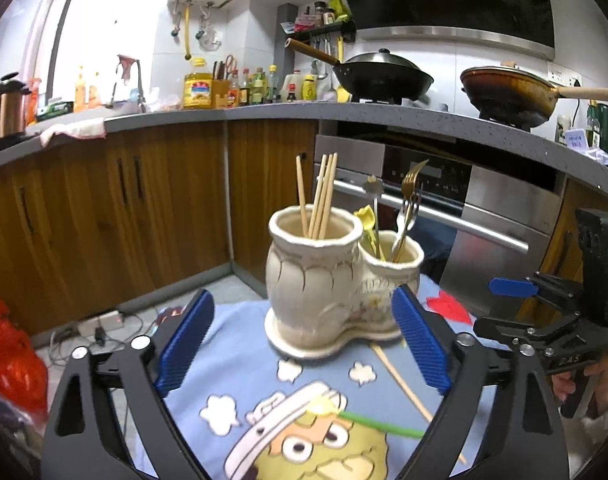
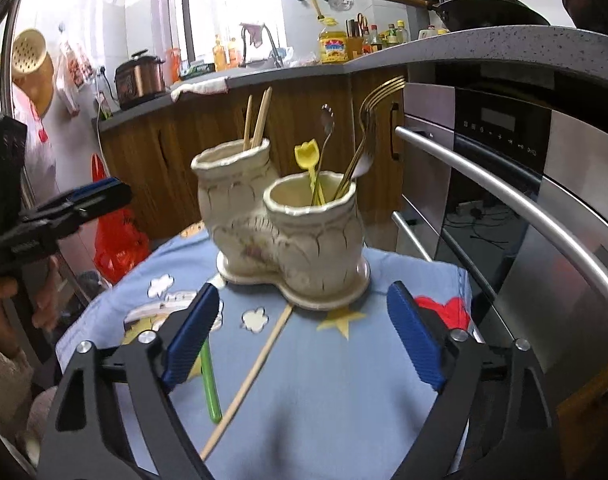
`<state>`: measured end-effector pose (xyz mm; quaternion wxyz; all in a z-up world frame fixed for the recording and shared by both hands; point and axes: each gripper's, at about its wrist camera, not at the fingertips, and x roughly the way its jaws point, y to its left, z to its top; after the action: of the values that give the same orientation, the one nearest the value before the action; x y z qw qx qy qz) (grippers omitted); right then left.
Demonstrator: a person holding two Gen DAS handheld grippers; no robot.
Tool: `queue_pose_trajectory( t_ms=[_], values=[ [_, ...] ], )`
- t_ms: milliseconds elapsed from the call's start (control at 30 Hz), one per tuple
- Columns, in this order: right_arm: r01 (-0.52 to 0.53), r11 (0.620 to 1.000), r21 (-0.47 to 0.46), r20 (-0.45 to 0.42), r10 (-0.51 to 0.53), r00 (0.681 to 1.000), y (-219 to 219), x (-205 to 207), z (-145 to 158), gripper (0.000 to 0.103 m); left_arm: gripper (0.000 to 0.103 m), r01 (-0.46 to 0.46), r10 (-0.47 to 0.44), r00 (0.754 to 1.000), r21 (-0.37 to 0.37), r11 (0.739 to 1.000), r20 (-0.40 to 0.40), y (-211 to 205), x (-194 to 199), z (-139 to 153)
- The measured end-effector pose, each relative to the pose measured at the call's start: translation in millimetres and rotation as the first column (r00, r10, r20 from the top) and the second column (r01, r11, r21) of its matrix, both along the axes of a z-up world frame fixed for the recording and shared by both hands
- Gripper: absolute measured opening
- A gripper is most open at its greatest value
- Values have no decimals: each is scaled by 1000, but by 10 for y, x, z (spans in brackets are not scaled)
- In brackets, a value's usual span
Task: Organize utensils
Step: 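Withdraw both tools from the pot back over the cloth, then grasp the green-handled yellow tulip spoon with the right gripper, then grasp the last wooden chopstick with left gripper while right holds the tulip spoon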
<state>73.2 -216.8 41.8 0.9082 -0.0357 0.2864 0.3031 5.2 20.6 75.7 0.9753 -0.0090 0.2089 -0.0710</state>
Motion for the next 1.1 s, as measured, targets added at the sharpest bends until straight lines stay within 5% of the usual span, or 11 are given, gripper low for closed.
queue_pose_trajectory(
  t_ms=[667,867,1000,1100],
  values=[
    [-156,965,-212,-140,128,982,839,-115,-480,94,96,-92,94,980,16,996,-175,406,-321,-451],
    [-229,939,-255,-196,182,964,1139,-76,-593,61,96,-97,93,977,-7,995,-191,463,-272,-494],
    [-264,914,-308,-227,198,953,1314,-46,-686,30,96,-94,89,977,-14,996,-196,469,-255,-508],
    [-265,913,-311,-256,188,948,1358,11,-749,23,96,-92,87,976,-18,996,-200,468,-238,-518]
  ],
)
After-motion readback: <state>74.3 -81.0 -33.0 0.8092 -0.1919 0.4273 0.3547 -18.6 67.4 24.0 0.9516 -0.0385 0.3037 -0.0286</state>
